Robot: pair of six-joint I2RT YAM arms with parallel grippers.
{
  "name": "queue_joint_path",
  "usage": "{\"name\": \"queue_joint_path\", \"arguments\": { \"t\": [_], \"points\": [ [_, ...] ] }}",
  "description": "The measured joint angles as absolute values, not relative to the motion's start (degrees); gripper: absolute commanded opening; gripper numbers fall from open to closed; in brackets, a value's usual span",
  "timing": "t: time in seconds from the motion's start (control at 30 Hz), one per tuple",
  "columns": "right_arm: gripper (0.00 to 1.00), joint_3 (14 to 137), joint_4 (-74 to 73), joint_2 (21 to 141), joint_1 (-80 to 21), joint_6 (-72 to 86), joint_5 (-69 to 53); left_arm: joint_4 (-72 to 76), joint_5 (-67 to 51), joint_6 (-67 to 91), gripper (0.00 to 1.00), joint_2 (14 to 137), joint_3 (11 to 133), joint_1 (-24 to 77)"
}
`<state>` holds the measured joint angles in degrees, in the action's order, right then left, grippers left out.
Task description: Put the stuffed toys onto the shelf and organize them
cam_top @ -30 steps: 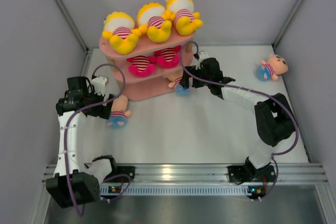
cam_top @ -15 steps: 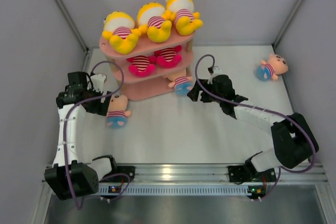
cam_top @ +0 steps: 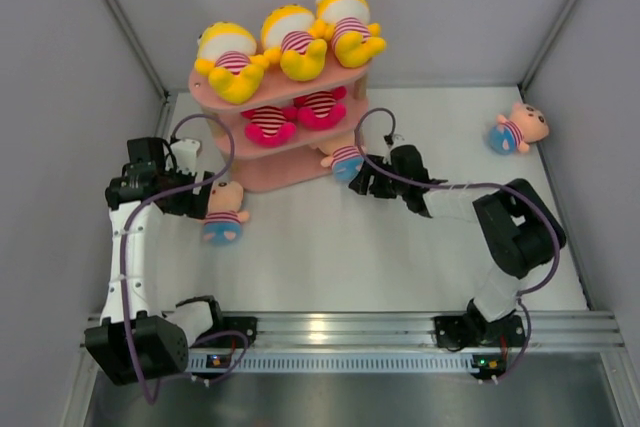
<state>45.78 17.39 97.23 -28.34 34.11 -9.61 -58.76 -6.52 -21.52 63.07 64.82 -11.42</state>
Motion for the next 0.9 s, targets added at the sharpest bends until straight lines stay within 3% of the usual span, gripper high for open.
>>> {"name": "queue_joint_path", "arguments": {
  "t": [0.27,0.47,0.53,0.73,0.9],
  "points": [
    [0.45,58.48,17.54,104.14,-28.34,32.18,-11.68,-58.76,-4.14,-21.54,0.94,62.76,64.82,-11.42],
    [0.43,63.20,17.41,108.09,-28.29,31.64,-11.90,-58.76,-3.29,-21.58,0.94,62.76,64.82,-11.42],
    [0.45,63.48,16.88,108.68,-28.21,31.57,-11.99,-58.76,-3.29,-21.61,0.94,62.76,64.82,-11.42],
    [0.67,61.84,16.67,107.48,-27.03,31.66,-12.21,-58.76,-3.11,-21.82,0.94,62.76,64.79,-11.42],
    [0.74,52.77,14.57,95.57,-24.36,30.94,-12.34,-58.76,-3.16,-21.85,0.94,62.78,64.79,-11.42]
  ]
}}
